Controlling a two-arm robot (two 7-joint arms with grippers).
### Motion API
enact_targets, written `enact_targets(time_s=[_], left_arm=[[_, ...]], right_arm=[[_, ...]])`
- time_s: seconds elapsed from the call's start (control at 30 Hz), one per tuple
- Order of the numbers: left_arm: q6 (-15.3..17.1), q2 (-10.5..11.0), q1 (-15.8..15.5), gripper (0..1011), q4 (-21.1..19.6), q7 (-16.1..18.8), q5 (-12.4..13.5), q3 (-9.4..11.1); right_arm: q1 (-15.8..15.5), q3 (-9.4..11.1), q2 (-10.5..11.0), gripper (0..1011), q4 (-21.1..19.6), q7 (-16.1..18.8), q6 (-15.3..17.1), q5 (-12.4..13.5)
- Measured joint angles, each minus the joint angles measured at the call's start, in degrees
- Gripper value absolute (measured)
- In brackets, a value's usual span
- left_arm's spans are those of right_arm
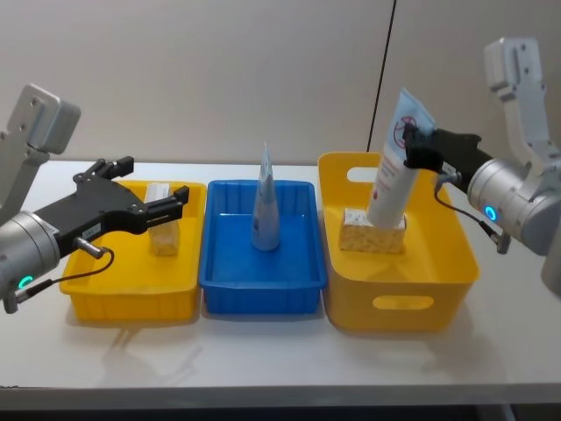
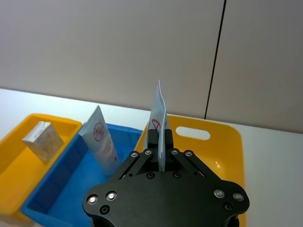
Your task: Bimanual collaborative sorting of washing and personal care products
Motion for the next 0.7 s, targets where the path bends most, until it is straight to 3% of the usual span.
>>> enact_targets(time_s=[0.3, 0.7], left_arm=[[0.0, 0.0, 0.0, 1001, 0.0, 0.0, 0.0, 0.0], [0.0, 0.0, 0.0, 1001, 0.0, 0.0, 0.0, 0.0]], right_arm=[[-1.41, -0.58, 1.5, 35, 1.39, 0.61, -1.53, -1.92], [-2.02, -0.86, 2.22, 405, 2.35, 0.95, -2.57, -3.02]])
